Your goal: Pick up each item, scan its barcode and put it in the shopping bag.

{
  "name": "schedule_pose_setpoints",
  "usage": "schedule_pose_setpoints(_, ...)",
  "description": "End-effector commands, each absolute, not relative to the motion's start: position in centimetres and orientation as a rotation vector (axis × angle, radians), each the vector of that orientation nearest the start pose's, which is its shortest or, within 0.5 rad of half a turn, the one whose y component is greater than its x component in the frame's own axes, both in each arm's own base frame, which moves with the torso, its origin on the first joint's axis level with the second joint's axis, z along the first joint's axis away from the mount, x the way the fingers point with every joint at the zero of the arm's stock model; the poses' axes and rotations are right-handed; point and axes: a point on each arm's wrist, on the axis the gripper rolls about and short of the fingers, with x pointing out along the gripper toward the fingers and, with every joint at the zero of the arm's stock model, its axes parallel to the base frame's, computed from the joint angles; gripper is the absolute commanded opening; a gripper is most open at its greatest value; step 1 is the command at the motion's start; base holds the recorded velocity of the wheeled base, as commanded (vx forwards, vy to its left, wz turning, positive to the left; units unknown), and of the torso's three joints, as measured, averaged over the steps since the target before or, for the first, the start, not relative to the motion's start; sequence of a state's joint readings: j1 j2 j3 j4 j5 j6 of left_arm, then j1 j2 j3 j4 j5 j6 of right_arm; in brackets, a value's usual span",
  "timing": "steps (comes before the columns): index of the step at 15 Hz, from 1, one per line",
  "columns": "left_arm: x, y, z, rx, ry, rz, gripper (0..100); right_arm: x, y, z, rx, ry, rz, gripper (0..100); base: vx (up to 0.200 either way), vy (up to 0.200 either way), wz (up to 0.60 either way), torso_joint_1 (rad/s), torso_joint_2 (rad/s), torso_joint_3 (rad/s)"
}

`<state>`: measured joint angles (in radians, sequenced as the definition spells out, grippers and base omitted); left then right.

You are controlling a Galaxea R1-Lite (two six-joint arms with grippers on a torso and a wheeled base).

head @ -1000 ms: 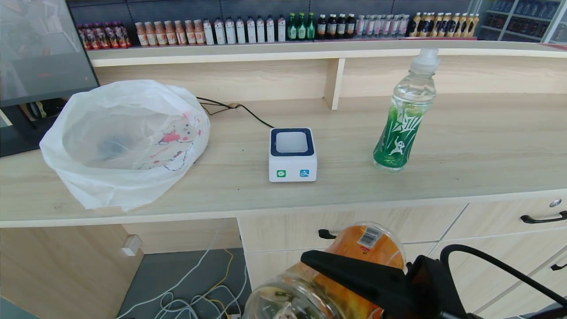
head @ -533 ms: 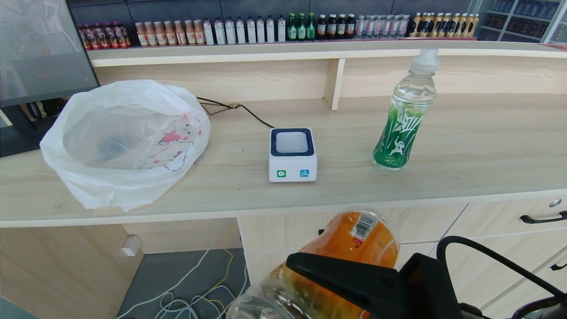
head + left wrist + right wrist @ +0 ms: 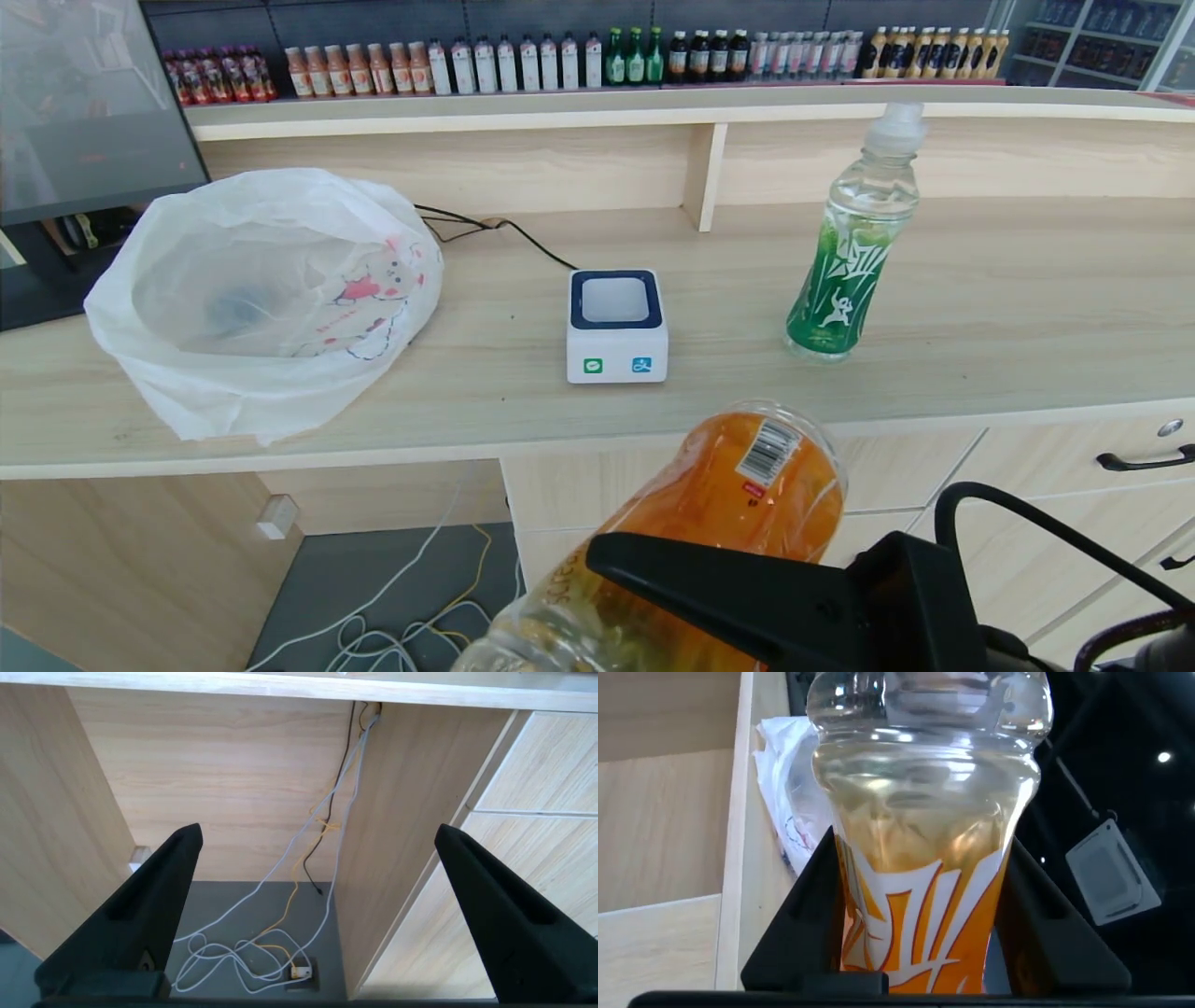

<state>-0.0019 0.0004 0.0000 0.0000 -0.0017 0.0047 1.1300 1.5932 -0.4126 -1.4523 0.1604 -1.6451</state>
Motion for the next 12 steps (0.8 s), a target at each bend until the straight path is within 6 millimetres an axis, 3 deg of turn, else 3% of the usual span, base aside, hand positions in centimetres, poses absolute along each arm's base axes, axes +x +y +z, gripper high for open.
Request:
schedule_pose_setpoints(1, -2.28, 0.00, 7.55, 0.005, 0.000, -0.003, 100, 9.96, 21.98, 19.59, -1.255, -1.215, 0.733, 0, 0.000, 0.000, 0.00, 0.000, 0.00, 0.000)
schedule_pose_setpoints(12, -2.28, 0.00, 7.55, 0.005, 0.000, -0.003, 100, 9.90, 21.82, 19.86, -1.310, -1.253, 0.680, 0, 0.000, 0.000, 0.00, 0.000, 0.00, 0.000)
